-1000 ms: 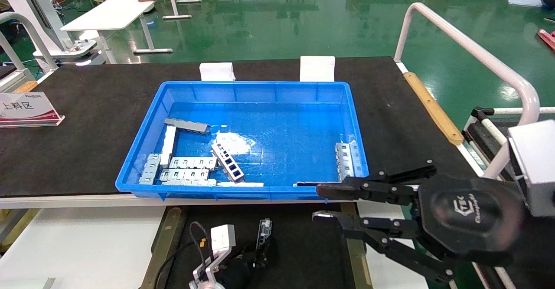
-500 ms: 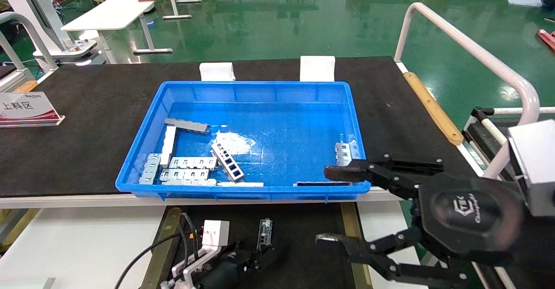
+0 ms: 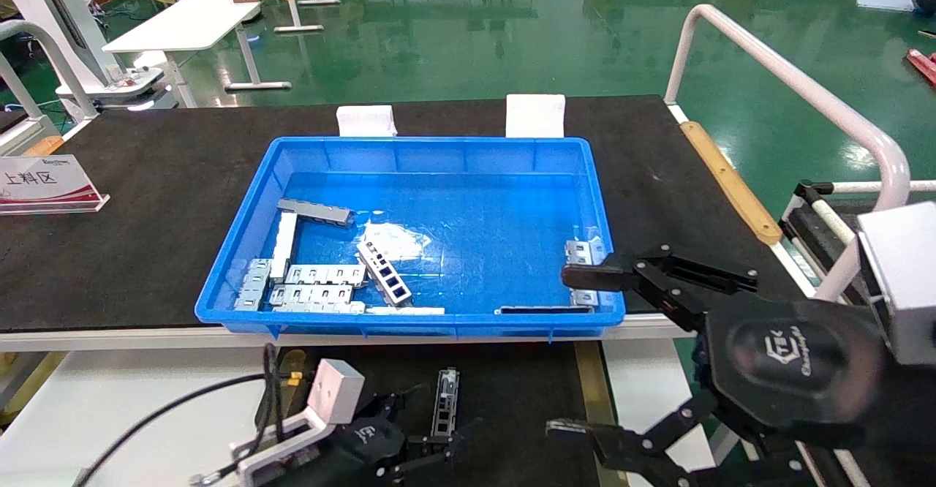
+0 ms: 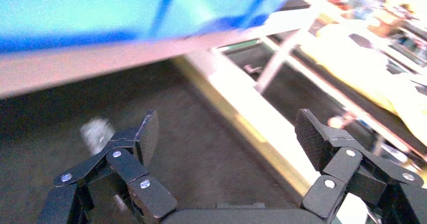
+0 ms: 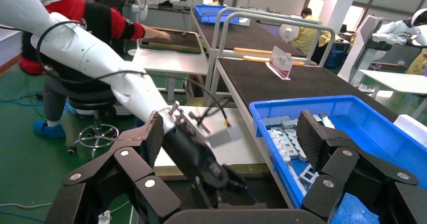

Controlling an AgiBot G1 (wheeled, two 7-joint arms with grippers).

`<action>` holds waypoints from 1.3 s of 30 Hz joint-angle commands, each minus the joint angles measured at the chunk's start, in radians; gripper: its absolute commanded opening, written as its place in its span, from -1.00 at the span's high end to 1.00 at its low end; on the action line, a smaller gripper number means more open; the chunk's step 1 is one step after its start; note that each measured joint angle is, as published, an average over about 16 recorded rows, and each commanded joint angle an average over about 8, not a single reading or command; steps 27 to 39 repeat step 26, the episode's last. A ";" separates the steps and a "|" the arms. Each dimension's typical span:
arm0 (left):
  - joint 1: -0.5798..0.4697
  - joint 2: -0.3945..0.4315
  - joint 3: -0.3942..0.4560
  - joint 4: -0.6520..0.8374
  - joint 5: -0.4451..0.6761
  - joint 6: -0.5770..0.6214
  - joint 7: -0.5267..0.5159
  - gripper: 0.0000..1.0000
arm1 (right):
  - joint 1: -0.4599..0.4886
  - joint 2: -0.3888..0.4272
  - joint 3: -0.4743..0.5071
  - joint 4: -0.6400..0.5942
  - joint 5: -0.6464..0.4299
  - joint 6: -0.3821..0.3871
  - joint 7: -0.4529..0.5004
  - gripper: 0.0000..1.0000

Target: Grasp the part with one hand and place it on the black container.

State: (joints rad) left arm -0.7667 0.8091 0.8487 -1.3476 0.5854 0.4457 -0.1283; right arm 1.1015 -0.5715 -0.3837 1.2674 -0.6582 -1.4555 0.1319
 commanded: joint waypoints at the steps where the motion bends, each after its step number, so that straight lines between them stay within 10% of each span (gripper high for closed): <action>1: 0.004 -0.022 -0.033 -0.001 -0.012 0.072 0.031 -1.00 | 0.000 0.000 0.000 0.000 0.000 0.000 0.000 -1.00; 20: -0.073 -0.134 -0.192 -0.005 -0.134 0.443 0.158 -1.00 | 0.000 0.000 0.000 0.000 0.000 0.000 0.000 -1.00; 39: -0.087 -0.148 -0.212 -0.006 -0.155 0.482 0.164 -1.00 | 0.000 0.000 0.000 0.000 0.000 0.000 0.000 -1.00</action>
